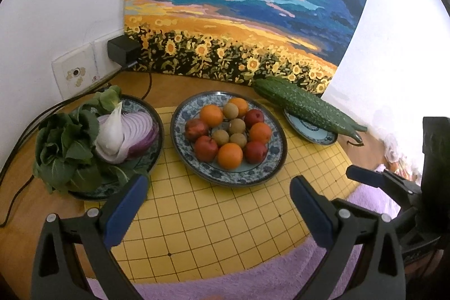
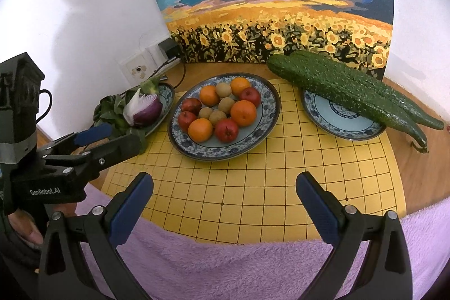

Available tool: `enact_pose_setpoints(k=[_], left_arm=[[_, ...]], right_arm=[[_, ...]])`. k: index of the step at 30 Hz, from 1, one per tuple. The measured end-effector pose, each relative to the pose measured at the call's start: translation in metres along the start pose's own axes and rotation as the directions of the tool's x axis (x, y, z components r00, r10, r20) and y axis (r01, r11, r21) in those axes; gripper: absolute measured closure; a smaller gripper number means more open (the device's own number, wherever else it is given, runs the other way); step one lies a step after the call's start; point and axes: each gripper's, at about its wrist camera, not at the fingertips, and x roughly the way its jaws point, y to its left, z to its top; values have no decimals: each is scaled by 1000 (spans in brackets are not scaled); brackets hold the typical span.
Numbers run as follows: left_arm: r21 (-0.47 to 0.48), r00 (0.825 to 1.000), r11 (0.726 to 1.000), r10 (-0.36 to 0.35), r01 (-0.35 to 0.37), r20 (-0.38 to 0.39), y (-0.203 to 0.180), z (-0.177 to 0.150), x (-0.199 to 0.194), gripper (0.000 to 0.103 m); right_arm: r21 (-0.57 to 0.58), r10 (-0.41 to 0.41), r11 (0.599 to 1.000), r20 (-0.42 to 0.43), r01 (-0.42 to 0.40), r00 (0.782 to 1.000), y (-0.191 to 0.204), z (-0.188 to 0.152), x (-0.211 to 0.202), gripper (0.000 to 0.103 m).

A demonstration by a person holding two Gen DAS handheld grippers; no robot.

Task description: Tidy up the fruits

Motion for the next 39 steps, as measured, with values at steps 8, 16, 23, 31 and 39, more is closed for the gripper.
enact_pose_setpoints(k=[8,16,23,31,39], left_arm=[[-9,1000,1000,5,-5,5,1,1,-2,0],[-15,1000,1000,8,-8,8,5,2,-3,0],[-1,1000,1000,3,-3,2,3,1,-3,0],[0,1000,1000,-6,6,-4,1,0,-1,0],[-6,1000,1000,-11,11,2,1,-1,-2,0]], right_arm=[[13,-9,1000,-2,9,1000,-4,-1,0,0],[6,-3,1000,-12,3,1000,-3,-2,3,0],[2,-7,1000,-12,7,1000,-2,-2,2,0],[9,-8,1000,-16,8,1000,-3,-3,2,0],[19,-9,1000,-22,10,1000,-7,-4,3,0]])
